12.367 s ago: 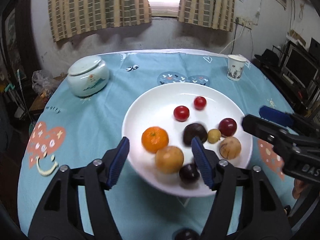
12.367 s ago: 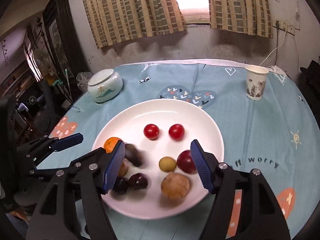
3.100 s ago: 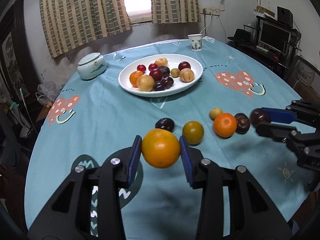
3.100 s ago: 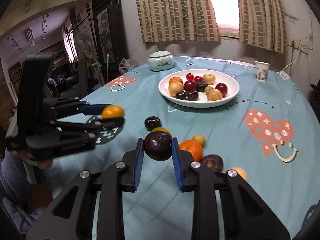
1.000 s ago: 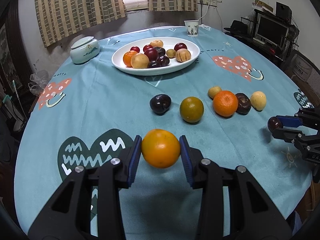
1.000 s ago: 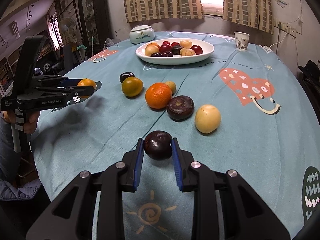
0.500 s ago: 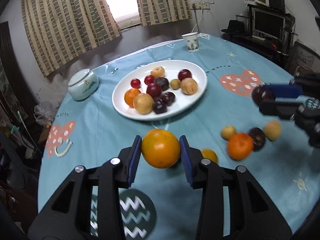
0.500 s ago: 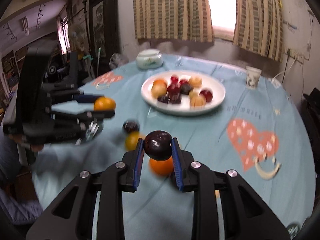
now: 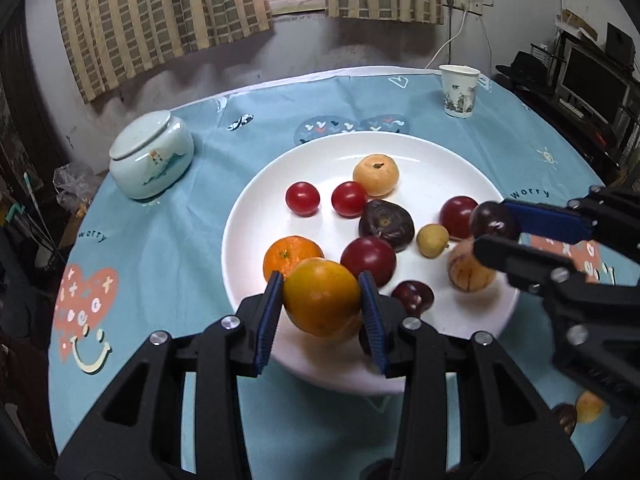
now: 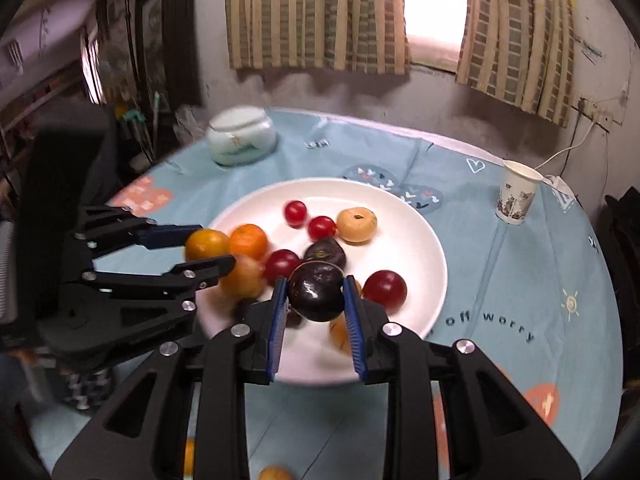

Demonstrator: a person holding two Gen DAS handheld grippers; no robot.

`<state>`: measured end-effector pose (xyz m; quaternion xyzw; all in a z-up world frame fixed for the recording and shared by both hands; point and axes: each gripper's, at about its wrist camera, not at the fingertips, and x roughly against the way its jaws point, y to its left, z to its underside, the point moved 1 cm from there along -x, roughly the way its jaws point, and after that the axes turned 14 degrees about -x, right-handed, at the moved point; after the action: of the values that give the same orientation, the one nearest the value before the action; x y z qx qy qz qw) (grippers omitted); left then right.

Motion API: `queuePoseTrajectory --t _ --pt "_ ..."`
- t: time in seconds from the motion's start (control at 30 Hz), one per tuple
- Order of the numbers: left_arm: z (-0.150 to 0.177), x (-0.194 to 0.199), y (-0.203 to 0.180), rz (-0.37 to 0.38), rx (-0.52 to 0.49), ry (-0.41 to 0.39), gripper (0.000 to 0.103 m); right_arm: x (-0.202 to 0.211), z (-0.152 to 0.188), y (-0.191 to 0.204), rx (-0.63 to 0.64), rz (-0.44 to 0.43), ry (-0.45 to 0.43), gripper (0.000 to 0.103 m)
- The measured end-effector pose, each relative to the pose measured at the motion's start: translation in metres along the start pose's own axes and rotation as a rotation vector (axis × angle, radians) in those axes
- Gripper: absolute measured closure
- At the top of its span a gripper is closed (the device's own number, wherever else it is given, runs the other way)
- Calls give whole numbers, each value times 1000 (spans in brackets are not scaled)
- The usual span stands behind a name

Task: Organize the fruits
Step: 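Carry the tangerine and plum onto the white plate and open both tools, then move both open tools back to the remaining fruits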

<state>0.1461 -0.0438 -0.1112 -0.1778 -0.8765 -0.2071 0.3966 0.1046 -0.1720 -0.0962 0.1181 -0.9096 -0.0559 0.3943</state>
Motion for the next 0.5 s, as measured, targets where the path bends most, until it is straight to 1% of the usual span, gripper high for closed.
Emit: queuePoseTrajectory --t 0.03,0.07,0.1,0.13,0.17,0.2,0.23,0.33,0.43,0.47,0.5 --pt "0 -1 2 11 13 -8 60 -10 -2 -1 -4 7 19 74" --pt "-1 -1 4 17 23 -22 45 -17 -4 -2 -5 21 35 73" --pt "-1 3 6 7 30 -45 42 -21 -6 -2 -11 40 37 71" --pt "0 5 8 -4 31 -58 42 -23 -8 -4 -25 46 27 67" --pt "0 7 10 2 31 -64 42 -22 -9 -6 -38 38 21 58" --pt "2 10 12 10 32 -67 42 -20 -10 -8 -50 33 7 52" --pt "3 13 14 -3 34 -69 42 -14 -10 -10 -61 16 -14 41" --pt "11 25 16 -5 38 -72 42 3 -11 -15 -72 20 -46 41" --pt "27 44 12 -4 28 -82 40 28 1 -18 -89 12 -38 41" --pt "34 52 10 2 29 -86 35 39 8 -19 -87 8 -40 41" --pt "44 62 6 14 24 -93 32 52 18 -20 -82 1 -49 41"
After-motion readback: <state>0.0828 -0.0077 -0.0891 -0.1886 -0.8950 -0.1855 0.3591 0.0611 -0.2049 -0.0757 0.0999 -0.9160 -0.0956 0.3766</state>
